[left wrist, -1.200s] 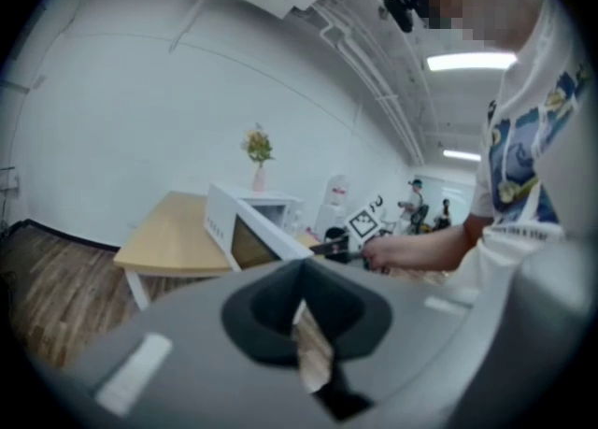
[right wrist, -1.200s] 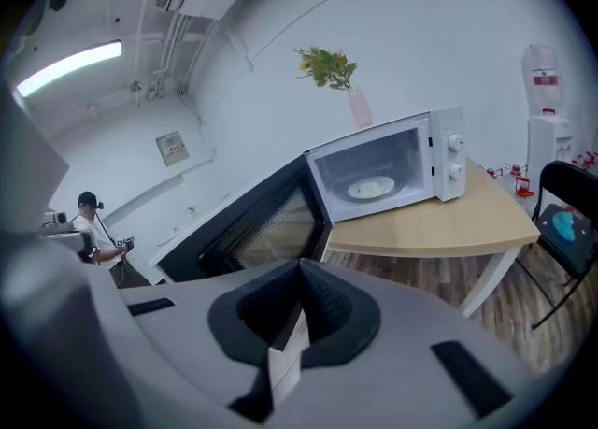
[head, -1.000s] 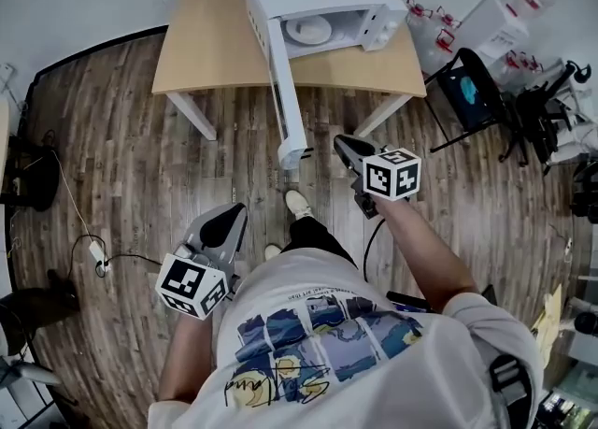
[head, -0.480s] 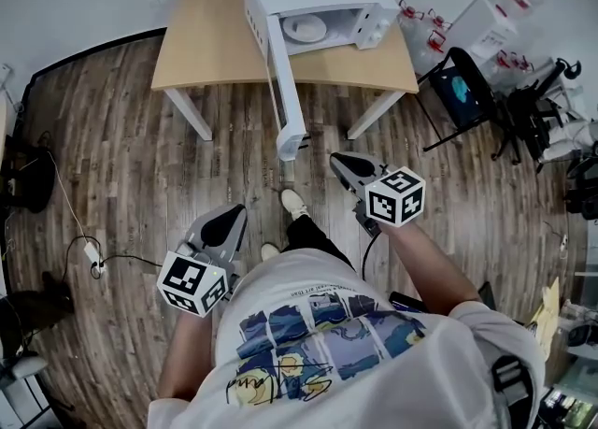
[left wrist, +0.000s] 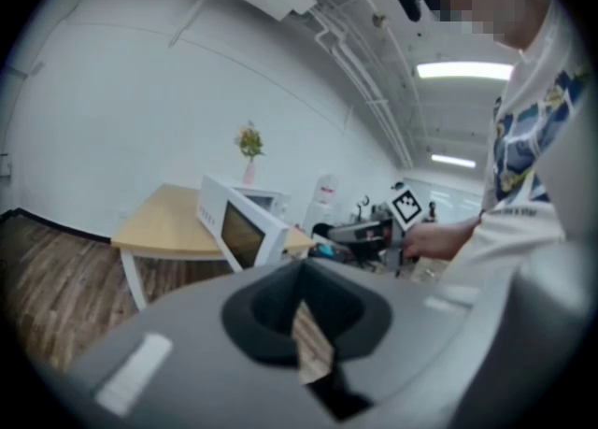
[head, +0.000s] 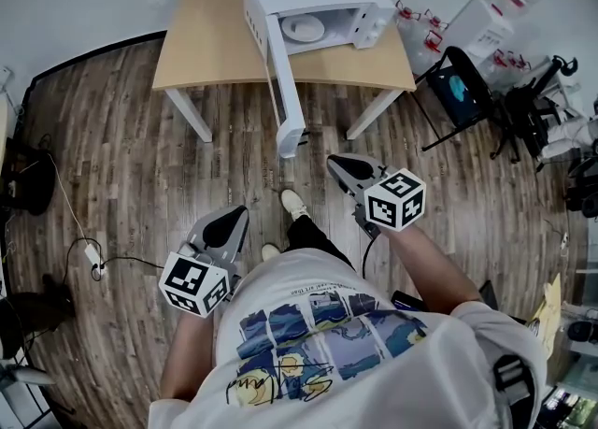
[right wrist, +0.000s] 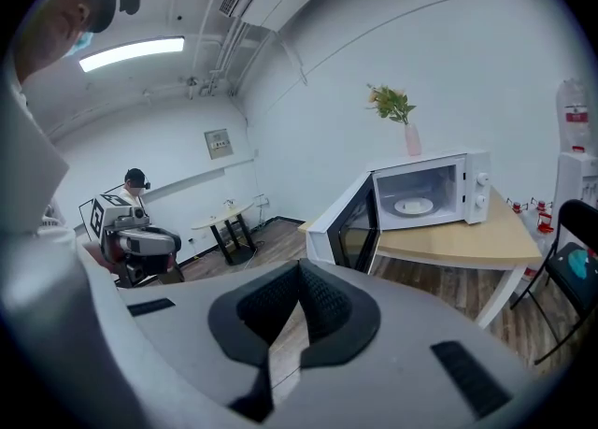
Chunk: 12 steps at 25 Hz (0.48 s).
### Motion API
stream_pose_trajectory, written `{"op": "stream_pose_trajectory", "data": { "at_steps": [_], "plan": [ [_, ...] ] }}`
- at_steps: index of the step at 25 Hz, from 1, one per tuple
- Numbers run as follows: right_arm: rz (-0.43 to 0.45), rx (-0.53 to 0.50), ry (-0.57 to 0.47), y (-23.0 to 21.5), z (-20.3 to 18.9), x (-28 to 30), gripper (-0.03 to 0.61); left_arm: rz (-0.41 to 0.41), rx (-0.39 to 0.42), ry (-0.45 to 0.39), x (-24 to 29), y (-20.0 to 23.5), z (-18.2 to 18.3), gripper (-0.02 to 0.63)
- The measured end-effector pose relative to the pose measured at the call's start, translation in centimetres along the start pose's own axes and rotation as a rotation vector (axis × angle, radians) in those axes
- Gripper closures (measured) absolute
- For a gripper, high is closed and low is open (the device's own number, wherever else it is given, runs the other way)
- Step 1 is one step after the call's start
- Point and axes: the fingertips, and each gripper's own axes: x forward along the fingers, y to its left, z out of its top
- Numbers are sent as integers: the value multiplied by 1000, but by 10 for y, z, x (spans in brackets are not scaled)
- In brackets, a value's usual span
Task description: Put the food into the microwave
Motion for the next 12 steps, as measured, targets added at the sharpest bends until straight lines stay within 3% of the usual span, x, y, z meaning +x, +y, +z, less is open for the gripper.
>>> {"op": "stream_pose_trajectory", "data": {
  "at_steps": [12],
  "plan": [
    [0, -28, 14, 25, -5, -20, 574, -31, -8, 3, -6, -12, -9, 604]
  ]
}}
